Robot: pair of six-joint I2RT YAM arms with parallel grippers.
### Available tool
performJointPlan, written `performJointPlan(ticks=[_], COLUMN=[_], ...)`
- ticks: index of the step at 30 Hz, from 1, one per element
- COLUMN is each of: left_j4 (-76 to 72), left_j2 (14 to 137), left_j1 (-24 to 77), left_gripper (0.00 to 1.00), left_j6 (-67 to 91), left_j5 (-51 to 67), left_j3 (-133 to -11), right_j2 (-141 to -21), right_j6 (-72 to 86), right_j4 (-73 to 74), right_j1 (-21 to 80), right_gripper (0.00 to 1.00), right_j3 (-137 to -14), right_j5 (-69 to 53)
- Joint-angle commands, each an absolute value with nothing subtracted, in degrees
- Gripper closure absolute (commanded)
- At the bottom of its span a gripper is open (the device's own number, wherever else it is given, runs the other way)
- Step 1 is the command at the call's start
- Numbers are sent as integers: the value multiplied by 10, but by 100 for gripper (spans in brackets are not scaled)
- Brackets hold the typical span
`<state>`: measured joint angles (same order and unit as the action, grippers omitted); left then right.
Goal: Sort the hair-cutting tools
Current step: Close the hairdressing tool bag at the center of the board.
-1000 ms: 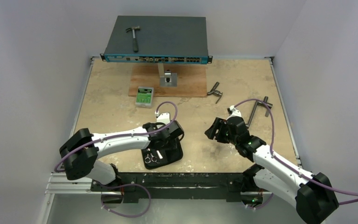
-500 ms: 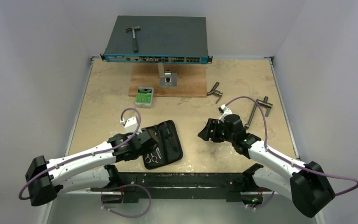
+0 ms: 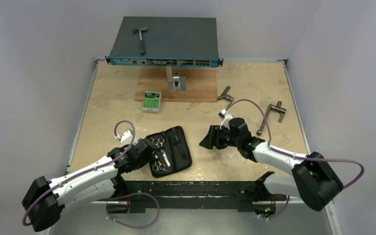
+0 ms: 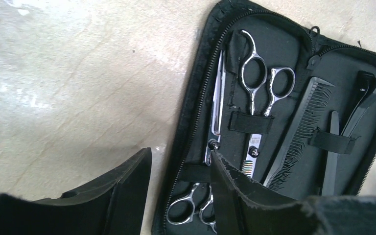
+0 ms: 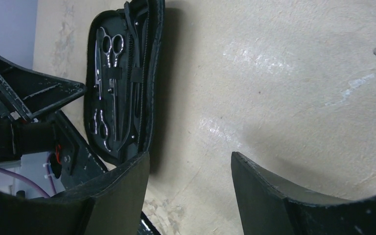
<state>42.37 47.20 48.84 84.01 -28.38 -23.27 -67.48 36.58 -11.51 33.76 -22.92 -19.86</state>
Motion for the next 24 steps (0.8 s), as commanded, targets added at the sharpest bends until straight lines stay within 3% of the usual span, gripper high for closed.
performJointPlan(ticks=[1, 9, 22, 24], left_j4=[358, 322, 270, 263], left_j2=[501, 529, 533, 532], left_j1=[477, 475, 475, 475], left_gripper=[56, 76, 100, 100], left_j6=[817, 792, 663, 642], left_j5=[-258, -246, -227, -221], left_j3=[-230, -224, -271, -281], right_j2=[-708, -746, -806, -802], right_j6=[354, 359, 378, 377], right_j4=[-171, -205, -248, -249], right_j1=[343, 365, 415, 414], right_gripper=[39, 40, 43, 44], right_j3=[-260, -265, -257, -251], right_j5=[-224, -240, -222, -218])
